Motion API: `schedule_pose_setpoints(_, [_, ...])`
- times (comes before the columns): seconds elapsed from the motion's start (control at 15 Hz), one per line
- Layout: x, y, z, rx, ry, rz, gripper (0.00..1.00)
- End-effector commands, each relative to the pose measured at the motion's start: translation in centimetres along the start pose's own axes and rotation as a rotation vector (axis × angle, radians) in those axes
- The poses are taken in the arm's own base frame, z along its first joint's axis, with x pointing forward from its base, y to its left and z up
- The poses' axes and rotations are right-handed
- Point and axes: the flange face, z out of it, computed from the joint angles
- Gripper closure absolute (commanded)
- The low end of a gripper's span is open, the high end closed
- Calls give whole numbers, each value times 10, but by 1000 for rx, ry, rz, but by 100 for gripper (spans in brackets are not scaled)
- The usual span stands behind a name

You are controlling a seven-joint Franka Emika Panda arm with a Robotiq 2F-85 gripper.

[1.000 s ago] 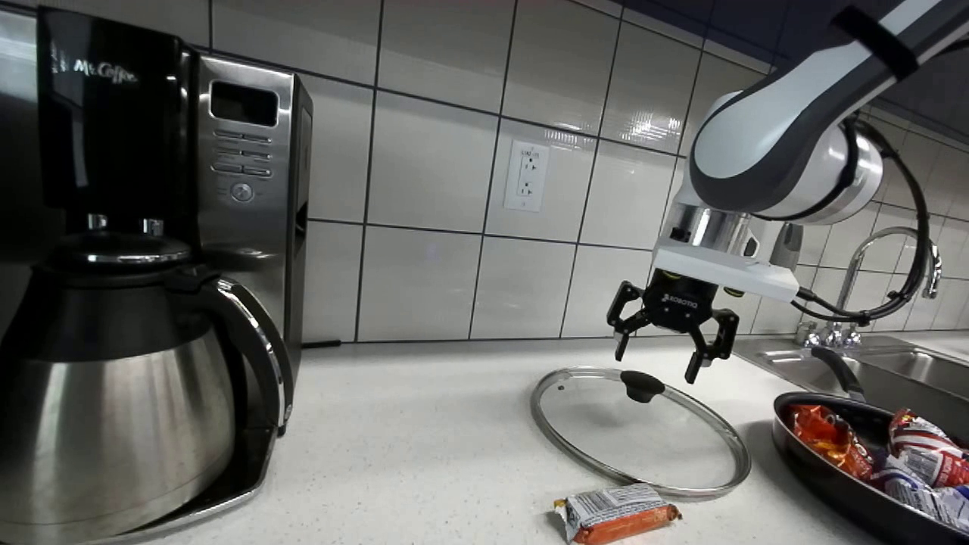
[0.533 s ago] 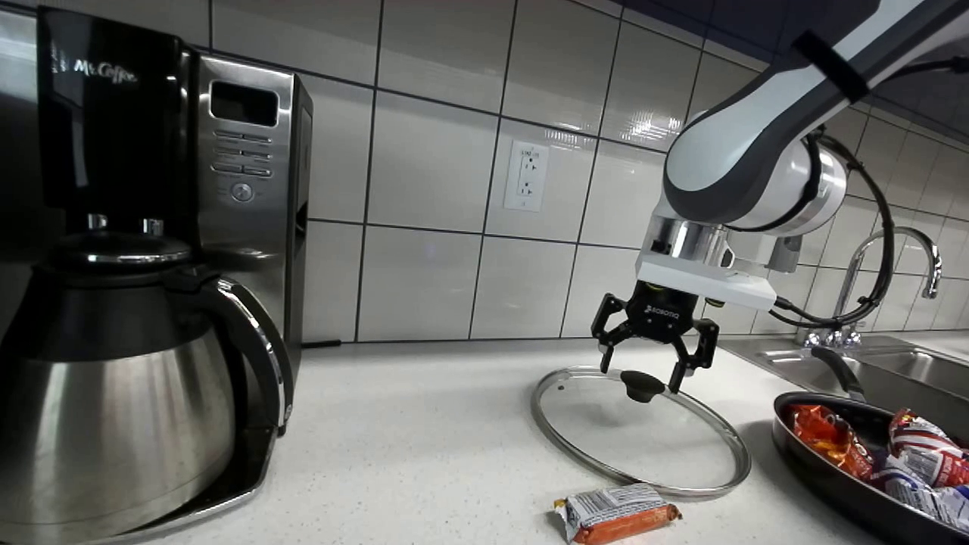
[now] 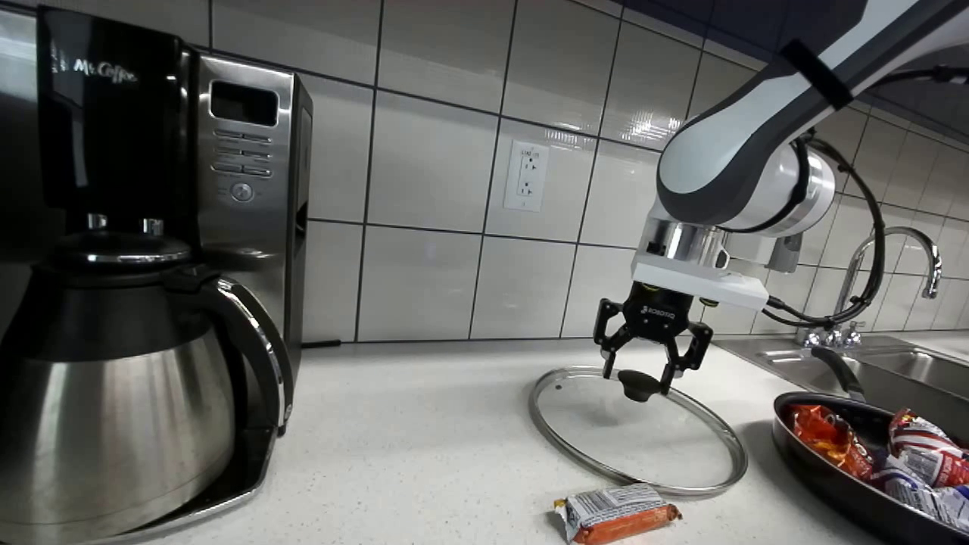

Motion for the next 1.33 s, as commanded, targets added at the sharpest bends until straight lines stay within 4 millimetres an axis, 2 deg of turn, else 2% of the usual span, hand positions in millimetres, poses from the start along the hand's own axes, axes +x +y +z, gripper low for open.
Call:
schedule_pose_setpoints(0.0, [6,-1,-5,-3,-25,-13,51])
schedule_pose_setpoints(0.07, [7,1,-5,-8,-28,-10,60])
schedule_pose_setpoints(0.13, [6,1,-5,-9,-31,-9,61])
schedule_pose_setpoints(0.67, [8,1,-24,-5,-8,-14,61])
schedule_pose_setpoints(1.27, [19,3,-44,-8,20,-12,61])
